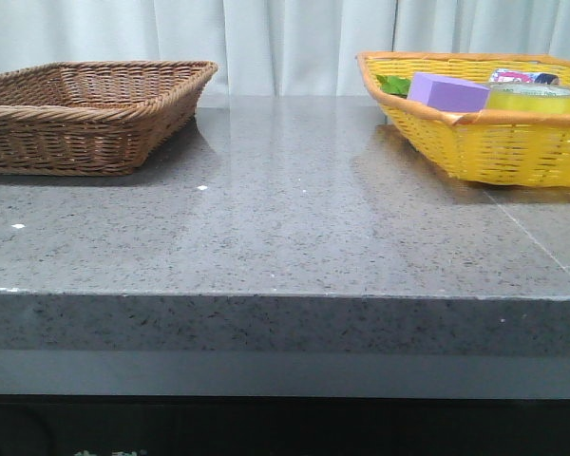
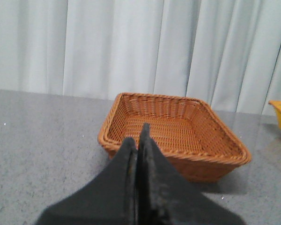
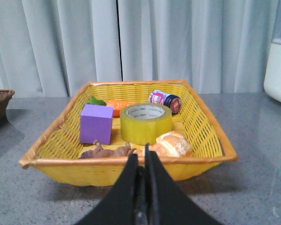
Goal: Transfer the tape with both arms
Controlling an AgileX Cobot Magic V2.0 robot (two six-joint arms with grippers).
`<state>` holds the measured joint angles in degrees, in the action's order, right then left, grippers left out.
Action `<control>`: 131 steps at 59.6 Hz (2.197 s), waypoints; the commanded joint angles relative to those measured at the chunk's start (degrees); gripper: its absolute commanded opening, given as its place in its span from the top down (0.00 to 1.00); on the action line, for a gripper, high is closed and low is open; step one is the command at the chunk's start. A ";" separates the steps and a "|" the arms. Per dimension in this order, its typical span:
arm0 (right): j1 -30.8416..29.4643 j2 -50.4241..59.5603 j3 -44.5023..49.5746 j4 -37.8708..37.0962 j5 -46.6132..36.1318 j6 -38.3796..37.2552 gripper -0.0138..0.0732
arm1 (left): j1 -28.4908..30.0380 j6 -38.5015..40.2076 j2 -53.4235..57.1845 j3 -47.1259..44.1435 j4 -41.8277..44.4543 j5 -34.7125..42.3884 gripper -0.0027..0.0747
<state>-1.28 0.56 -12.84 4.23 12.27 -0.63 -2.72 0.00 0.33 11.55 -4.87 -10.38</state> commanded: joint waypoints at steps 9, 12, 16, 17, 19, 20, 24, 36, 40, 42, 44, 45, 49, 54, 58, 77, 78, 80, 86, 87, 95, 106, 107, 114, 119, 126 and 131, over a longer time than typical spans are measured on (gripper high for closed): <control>-0.32 -5.61 -16.56 -2.83 8.69 0.18 0.92 | 0.20 0.56 -6.80 18.66 -0.63 -9.41 0.99; -0.32 -7.81 -19.96 -3.04 11.40 0.18 0.92 | 0.20 0.56 -9.22 22.53 -0.63 -12.88 0.99; -0.32 -10.74 -23.91 -3.04 14.55 0.18 0.92 | 0.20 0.56 -12.57 27.70 -0.63 -16.80 0.99; -0.32 -11.68 -25.04 -3.04 15.52 0.18 0.92 | 0.20 0.56 -13.27 29.15 -0.63 -17.50 0.99; -0.32 -13.23 -26.88 -3.04 17.16 0.18 0.92 | 0.20 0.56 -15.10 31.40 -0.63 -19.16 0.99; -0.32 -14.19 -27.94 -3.04 18.10 0.18 0.92 | 0.20 0.56 -16.57 32.67 -0.63 -20.48 0.99; -0.32 -17.54 -31.14 -3.04 21.33 0.18 0.92 | 0.20 0.56 -20.31 36.53 -0.63 -23.64 0.99; -0.32 -26.67 -37.05 -2.99 26.83 0.18 0.92 | 0.20 0.56 -30.07 41.85 -0.63 -25.61 0.99; -0.32 -29.57 -37.86 -2.99 27.34 0.18 0.92 | 0.20 0.56 -33.24 42.06 -0.63 -25.61 0.99; -0.32 -30.99 -38.08 -2.99 27.40 0.18 0.92 | 0.20 0.56 -34.35 42.06 -0.63 -25.89 0.99; -0.32 -32.27 -38.13 -2.99 27.40 0.18 0.92 | 0.20 0.56 -35.64 42.06 -0.63 -26.32 0.99; -0.32 -32.99 -38.13 -2.99 27.40 0.18 0.92 | 0.20 0.56 -36.34 42.06 -0.63 -26.52 0.99; -0.32 -35.14 -38.13 -2.99 27.40 0.18 0.92 | 0.20 0.56 -38.51 42.06 -0.63 -26.72 0.99; -0.32 -37.10 -38.13 -2.99 27.40 0.18 0.92 | 0.20 0.56 -40.57 42.06 -0.63 -27.02 0.99; -0.32 -38.38 -38.13 -2.99 27.40 0.18 0.92 | 0.20 0.56 -41.70 42.06 -0.63 -27.09 0.99; -0.32 -40.51 -38.13 -2.99 27.44 0.18 0.92 | 0.20 0.56 -45.68 42.06 -0.67 -27.96 0.99; -0.32 -40.51 -38.13 -2.99 27.44 0.18 0.92 | 0.20 0.56 -45.68 42.06 -0.67 -28.10 0.99; -0.32 -40.51 -38.13 -2.99 27.38 0.18 0.92 | 0.20 0.56 -45.77 42.06 -0.67 -28.10 0.99; -0.32 -40.51 -38.13 -3.04 27.38 0.18 0.91 | 0.20 0.56 -45.77 42.06 -0.57 -27.85 0.99; -0.32 -40.51 -38.13 -3.04 27.43 0.18 0.90 | 0.20 0.56 -45.77 42.06 -0.57 -27.84 0.99; -0.32 -40.51 -38.13 -3.04 27.43 0.18 0.69 | 0.20 0.56 -45.77 42.06 -0.57 -27.17 0.87; -0.32 -40.51 -38.13 -3.04 27.43 0.18 0.28 | 0.20 0.56 -45.77 42.06 -0.57 -27.17 0.40; -0.32 -40.51 -38.13 -3.04 27.43 0.18 0.26 | 0.20 0.56 -45.77 42.06 -0.57 -27.27 0.38; -0.32 -40.51 -38.13 -3.04 27.62 0.18 0.23 | 0.20 0.56 -45.77 42.06 -0.57 -27.27 0.32; -0.32 -40.51 -38.13 -3.04 27.67 0.18 0.23 | 0.20 0.56 -45.77 42.06 -0.57 -27.66 0.32; -0.32 -40.51 -38.13 -3.04 27.67 0.18 0.23 | 0.20 0.56 -45.77 42.06 -0.57 -28.36 0.32; -0.32 -40.51 -38.13 -3.04 27.62 0.18 0.23 | 0.20 0.56 -45.77 42.06 -0.57 -28.60 0.33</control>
<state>-1.28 -39.63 -49.00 1.82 43.54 -0.63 -2.72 0.00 -45.45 51.74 -4.87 -42.13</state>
